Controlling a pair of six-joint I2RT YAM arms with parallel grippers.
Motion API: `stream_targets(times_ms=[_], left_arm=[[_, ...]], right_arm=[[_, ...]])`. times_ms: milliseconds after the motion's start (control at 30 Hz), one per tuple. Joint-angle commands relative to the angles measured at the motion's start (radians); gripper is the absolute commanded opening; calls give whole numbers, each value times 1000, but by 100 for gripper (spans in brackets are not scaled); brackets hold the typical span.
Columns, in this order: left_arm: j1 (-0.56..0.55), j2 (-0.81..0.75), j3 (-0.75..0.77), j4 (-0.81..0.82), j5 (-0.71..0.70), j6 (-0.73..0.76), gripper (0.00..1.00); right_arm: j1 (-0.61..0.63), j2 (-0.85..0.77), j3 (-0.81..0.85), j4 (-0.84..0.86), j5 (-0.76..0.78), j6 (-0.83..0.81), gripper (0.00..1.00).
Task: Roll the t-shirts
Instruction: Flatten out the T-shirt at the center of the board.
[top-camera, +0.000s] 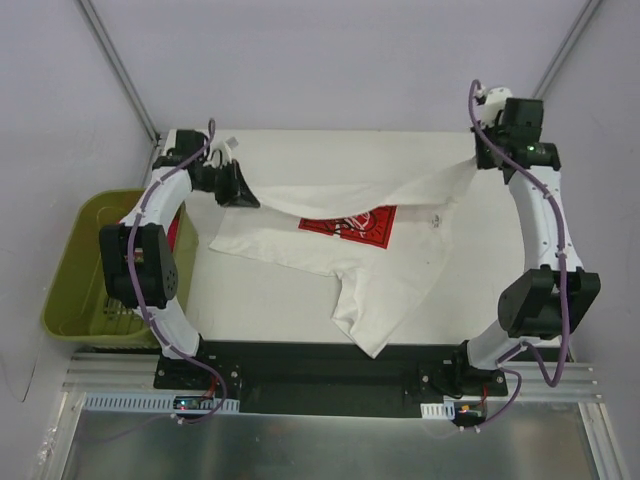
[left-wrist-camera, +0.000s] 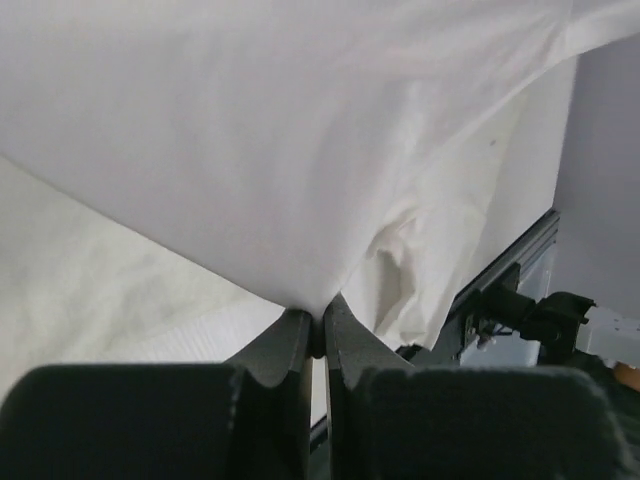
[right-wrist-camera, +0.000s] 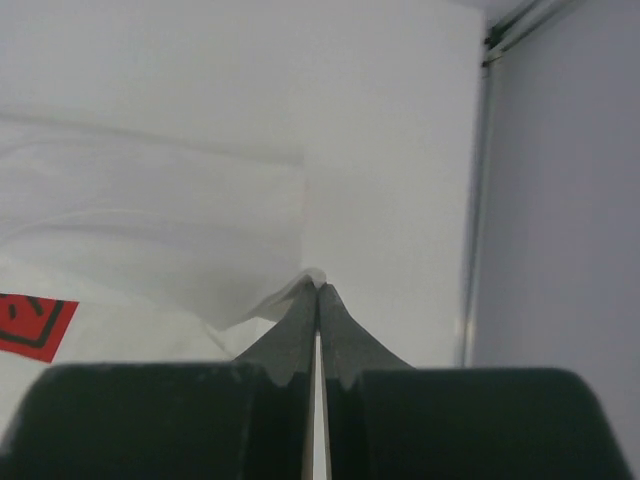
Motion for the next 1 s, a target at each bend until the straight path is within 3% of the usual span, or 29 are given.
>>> stream_targets(times_ms=[0,167,400,833,967], left_arm=[[28,-128,245,-15,127,39,0],[80,-147,506,-21,178,-1,0],[127,-234,775,-27,196,-17,0],[167,-582,835,-29,83,50,0],[169,-691,850,-28,-23,70,0]], right_arm=[[-66,-7,223,45,73,-101,1],[-82,-7,466,27,92,-122,1],[-82,-137,611,28,127,-112,1],[-82,-499,737,-36,176,-175,1],[-82,-567,777,-21,204,-177,1]])
